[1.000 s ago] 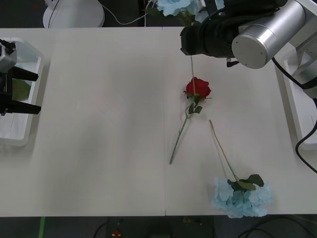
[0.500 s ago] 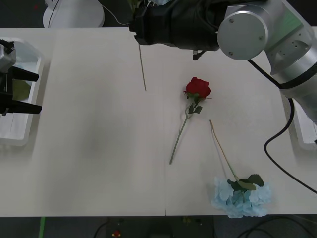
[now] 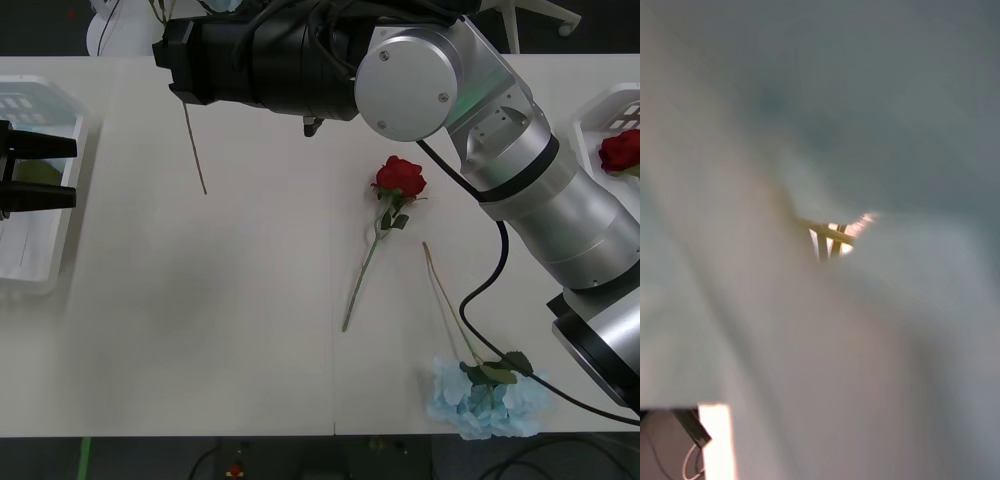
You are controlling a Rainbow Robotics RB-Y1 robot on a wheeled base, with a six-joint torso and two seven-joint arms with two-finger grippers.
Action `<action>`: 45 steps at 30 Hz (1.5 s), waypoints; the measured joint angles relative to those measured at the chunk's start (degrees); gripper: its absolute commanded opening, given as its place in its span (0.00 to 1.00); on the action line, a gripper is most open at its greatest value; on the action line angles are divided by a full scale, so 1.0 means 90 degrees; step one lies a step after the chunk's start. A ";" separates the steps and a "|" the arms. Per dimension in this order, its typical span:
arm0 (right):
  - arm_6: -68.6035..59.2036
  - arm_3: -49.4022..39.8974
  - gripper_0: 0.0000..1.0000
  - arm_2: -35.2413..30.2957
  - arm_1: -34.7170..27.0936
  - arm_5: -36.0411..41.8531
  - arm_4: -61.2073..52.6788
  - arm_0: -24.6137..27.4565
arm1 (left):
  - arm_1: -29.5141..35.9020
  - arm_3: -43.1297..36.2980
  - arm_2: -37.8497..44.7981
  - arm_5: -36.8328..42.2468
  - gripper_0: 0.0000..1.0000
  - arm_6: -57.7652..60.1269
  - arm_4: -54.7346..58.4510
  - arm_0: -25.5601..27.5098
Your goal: Put the red flowers into the right box and the blue flowers into the left box
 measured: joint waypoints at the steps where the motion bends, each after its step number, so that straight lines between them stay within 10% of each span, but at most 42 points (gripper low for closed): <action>1: 0.0002 0.0004 0.00 0.0000 0.0046 0.0000 -0.0002 -0.0001 | -0.0044 0.0011 0.0000 0.0000 1.00 0.0129 0.0081 0.0000; 24: 0.0041 0.0056 0.00 0.0276 0.0355 -0.0339 -0.0012 -0.0010 | -0.1222 -0.0260 -0.1230 -0.0961 0.98 0.2133 0.1507 -0.0150; 27: 0.0041 0.0057 0.00 0.0276 0.0355 -0.0344 -0.0014 -0.0011 | -0.1345 -0.0387 -0.1269 -0.1060 0.00 0.2133 0.1507 -0.0164; 45: 0.0041 0.0074 0.00 0.0276 0.0355 -0.0408 -0.0063 -0.0012 | -0.1435 -0.0438 -0.1269 -0.1078 0.00 0.2133 0.1712 -0.0182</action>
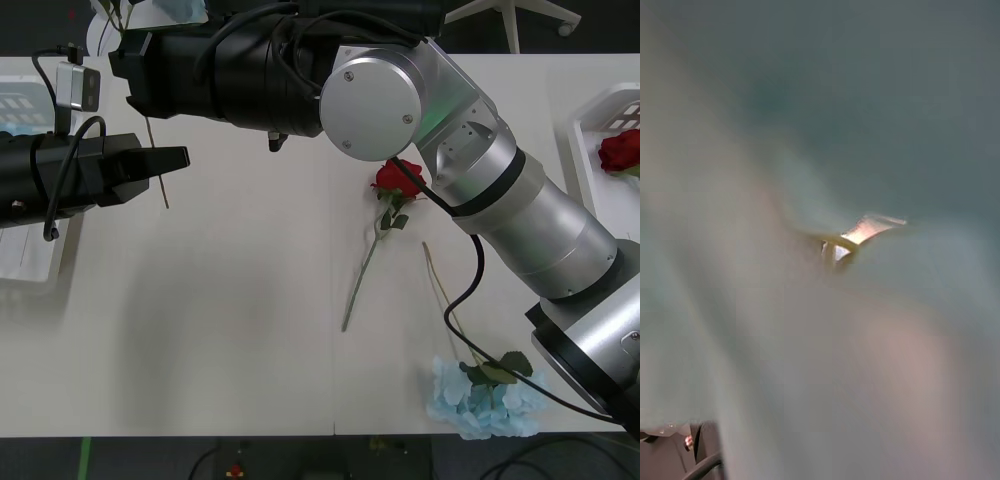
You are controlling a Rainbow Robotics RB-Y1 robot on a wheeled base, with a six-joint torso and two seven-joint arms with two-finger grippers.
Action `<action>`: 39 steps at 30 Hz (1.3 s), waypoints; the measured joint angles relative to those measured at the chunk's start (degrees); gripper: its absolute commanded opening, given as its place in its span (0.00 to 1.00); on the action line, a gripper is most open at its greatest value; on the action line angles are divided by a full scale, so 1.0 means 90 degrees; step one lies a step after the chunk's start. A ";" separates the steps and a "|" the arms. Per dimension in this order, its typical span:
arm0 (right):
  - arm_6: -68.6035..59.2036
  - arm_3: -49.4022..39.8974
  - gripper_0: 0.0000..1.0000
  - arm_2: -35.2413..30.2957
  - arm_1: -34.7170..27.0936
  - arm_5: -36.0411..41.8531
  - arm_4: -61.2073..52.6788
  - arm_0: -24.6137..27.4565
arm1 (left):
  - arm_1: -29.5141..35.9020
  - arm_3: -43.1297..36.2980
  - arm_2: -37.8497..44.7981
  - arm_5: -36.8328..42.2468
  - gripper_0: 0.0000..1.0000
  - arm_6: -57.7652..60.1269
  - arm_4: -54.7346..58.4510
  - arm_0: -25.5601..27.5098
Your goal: Put the red flowers into the right box and the blue flowers into the left box
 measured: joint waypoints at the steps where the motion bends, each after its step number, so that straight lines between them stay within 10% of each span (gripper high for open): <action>1: 0.0000 0.0004 0.00 0.0000 0.0000 -0.0006 -0.0001 0.0000 | 0.0000 -0.0001 0.0000 0.0000 0.00 0.0000 0.0000 0.0000; 2: 0.0000 0.0008 0.02 0.0000 0.0000 -0.0013 -0.0004 0.0000 | 0.0000 -0.0002 0.0000 0.0000 0.00 0.0000 0.0000 0.0000; 6: 0.0000 0.0012 0.63 0.0000 0.0000 -0.0022 -0.0103 0.0000 | -0.0001 -0.0004 0.0000 0.0000 0.00 0.0000 0.0002 0.0000; 9: 0.0000 0.0012 0.80 0.0000 0.0000 -0.0022 -0.0140 0.0000 | -0.0001 -0.0004 0.0000 0.0000 0.00 0.0000 0.0002 0.0000; 25: 0.0002 0.0004 0.84 0.0000 -0.0286 -0.0073 -0.0365 -0.0005 | 0.0212 0.0202 0.0711 -0.0016 0.00 0.0000 -0.1335 0.0008; 39: -0.0134 -0.0101 0.84 0.0002 -0.2355 0.0766 -0.2661 -0.0016 | 0.1667 0.0308 0.2547 -0.0011 0.00 0.0001 -0.4062 0.0943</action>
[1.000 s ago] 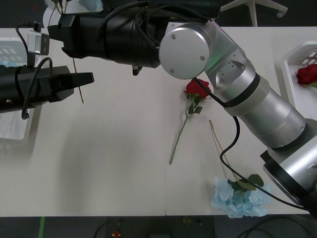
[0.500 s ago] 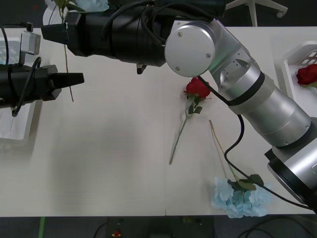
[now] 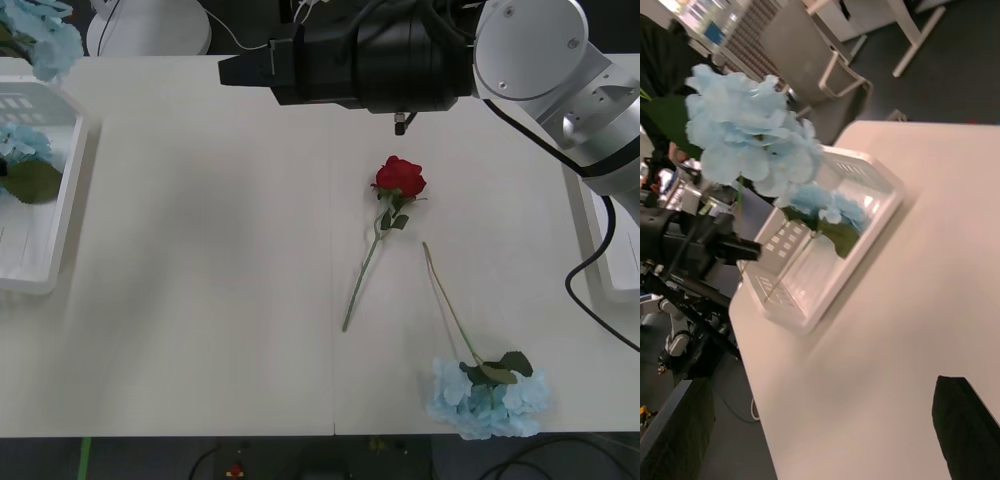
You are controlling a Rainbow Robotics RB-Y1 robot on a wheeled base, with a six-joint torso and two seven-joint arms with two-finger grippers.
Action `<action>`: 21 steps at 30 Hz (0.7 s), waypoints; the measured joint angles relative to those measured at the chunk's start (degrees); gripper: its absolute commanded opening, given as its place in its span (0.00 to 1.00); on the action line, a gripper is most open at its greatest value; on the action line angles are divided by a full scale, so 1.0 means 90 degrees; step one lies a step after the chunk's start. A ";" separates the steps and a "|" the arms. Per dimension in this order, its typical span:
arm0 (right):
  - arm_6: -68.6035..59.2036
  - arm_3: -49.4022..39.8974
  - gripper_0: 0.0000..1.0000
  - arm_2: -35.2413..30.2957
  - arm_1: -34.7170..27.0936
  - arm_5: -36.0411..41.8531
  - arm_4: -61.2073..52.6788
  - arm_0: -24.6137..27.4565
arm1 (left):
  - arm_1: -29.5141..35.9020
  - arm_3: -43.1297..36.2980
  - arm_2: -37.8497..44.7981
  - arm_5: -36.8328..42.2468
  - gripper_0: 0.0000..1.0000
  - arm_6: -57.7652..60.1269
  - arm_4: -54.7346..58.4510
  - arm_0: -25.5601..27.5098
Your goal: Put the red flowers into the right box and the blue flowers into the left box
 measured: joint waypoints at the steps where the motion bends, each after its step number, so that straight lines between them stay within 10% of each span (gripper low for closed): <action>1: -0.0244 0.0001 0.84 0.0000 -0.0113 0.0124 -0.0003 0.0000 | 0.0109 0.0000 0.0119 0.0000 0.00 0.0000 -0.0154 0.0107; 21: -1.1285 -0.0654 0.84 0.0001 -0.0961 0.3569 0.2220 -0.0007 | 0.0522 0.0003 0.0159 -0.1258 0.00 0.2824 -0.4136 0.0589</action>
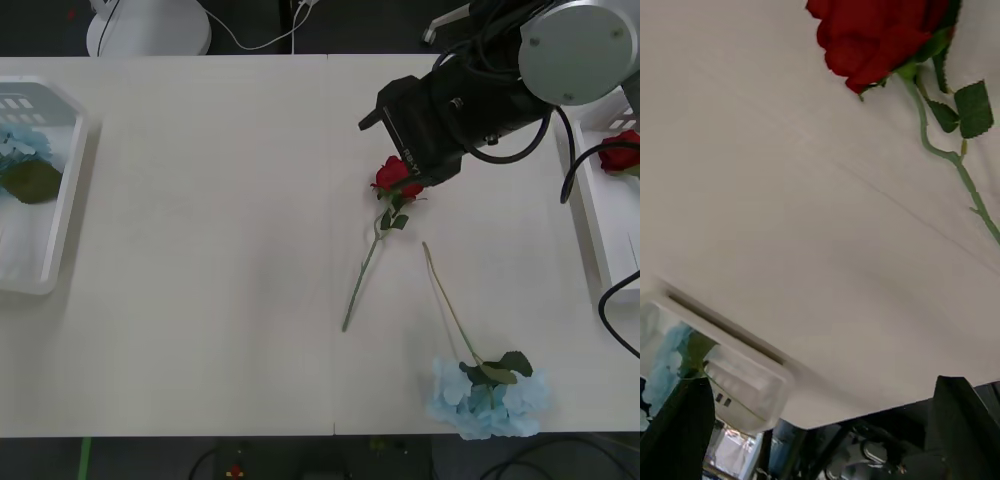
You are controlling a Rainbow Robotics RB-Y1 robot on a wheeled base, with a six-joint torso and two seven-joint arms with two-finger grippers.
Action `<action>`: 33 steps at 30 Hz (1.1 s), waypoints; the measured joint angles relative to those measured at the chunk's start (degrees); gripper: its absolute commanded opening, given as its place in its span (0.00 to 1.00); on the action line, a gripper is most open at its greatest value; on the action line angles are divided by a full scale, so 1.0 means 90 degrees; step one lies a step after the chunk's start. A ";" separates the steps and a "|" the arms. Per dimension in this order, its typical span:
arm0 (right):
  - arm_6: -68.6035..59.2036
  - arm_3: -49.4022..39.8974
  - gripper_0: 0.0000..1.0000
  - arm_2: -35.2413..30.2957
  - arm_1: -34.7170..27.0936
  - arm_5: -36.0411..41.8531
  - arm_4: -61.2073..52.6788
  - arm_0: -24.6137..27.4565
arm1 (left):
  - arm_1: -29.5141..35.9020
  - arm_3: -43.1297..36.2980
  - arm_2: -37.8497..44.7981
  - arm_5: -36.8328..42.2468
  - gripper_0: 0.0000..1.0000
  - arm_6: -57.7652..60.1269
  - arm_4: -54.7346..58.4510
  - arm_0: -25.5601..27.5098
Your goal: Put the red flowers into the right box and the blue flowers into the left box
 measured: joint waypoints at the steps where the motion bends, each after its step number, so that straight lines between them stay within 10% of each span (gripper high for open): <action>1: -0.0536 -0.0184 0.84 0.0001 -0.0010 0.0070 0.0145 0.0006 | 0.0000 0.0001 -0.0140 -0.0075 0.00 0.0000 -0.0216 0.0000; 6: -0.3716 -0.1438 0.84 0.0014 -0.0122 0.0393 0.0976 0.0316 | 0.0000 0.0115 -0.0680 -0.0157 0.00 0.0002 -0.1207 -0.0037; 14: -0.5060 -0.2333 0.84 0.0014 -0.0233 0.0897 0.1151 0.1059 | 0.0000 0.1661 -0.2264 -0.0182 0.01 0.0145 -0.2404 -0.1449; 17: -0.6144 -0.2155 0.84 0.0015 -0.0235 0.1017 0.1064 0.1082 | 0.0000 0.2049 -0.2695 -0.0254 0.94 0.0231 -0.2431 -0.1892; 18: -0.6243 -0.2033 0.84 0.0015 -0.0234 0.1040 0.1017 0.1082 | 0.0000 0.2062 -0.2761 -0.0290 1.00 0.0231 -0.2438 -0.1942; 33: -0.6225 -0.0390 0.84 0.0017 -0.0214 0.1819 0.0884 0.1323 | 0.0002 0.1880 -0.2301 0.0023 1.00 -0.0560 -0.1120 -0.1970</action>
